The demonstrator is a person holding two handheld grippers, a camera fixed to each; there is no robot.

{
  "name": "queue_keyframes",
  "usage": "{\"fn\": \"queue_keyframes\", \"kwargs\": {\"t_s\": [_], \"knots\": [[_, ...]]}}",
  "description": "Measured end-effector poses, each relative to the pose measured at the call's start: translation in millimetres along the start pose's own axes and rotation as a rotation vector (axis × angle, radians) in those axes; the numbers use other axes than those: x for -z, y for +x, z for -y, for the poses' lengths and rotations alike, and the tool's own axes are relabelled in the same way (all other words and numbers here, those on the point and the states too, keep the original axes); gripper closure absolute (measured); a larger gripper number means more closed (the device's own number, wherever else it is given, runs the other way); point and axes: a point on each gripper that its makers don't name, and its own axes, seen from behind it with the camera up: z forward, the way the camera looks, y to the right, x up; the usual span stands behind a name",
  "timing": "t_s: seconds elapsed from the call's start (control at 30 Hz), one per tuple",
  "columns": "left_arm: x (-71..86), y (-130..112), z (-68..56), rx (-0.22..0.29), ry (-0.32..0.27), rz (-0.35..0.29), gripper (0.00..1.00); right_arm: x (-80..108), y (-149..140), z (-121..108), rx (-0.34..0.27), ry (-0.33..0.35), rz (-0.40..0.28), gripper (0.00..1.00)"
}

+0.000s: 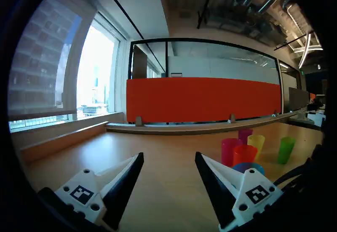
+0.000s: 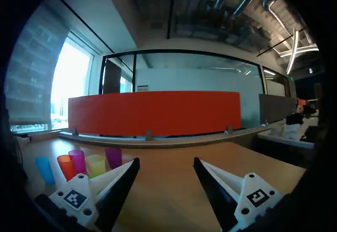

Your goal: Pour water

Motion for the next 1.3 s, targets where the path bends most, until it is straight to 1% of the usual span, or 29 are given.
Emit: {"fn": "queue_keyframes", "kwargs": {"t_s": [0.27, 0.47, 0.77, 1.0, 1.3], "knots": [[0.7, 0, 0.2, 0.0, 0.0, 0.0, 0.1, -1.0, -12, 1, -0.012, 0.002, 0.016, 0.01], [1.0, 0, -0.4, 0.0, 0.0, 0.0, 0.1, -0.5, -13, -1, 0.001, -0.002, 0.012, 0.01], [1.5, 0, 0.2, 0.0, 0.0, 0.0, 0.1, -2.9, -24, 3, 0.027, 0.005, 0.039, 0.01], [1.4, 0, 0.3, 0.0, 0.0, 0.0, 0.1, -4.2, -25, 1, 0.029, 0.001, 0.041, 0.01], [1.4, 0, 0.3, 0.0, 0.0, 0.0, 0.1, -3.3, -26, 3, 0.03, 0.011, 0.042, 0.01]]}}
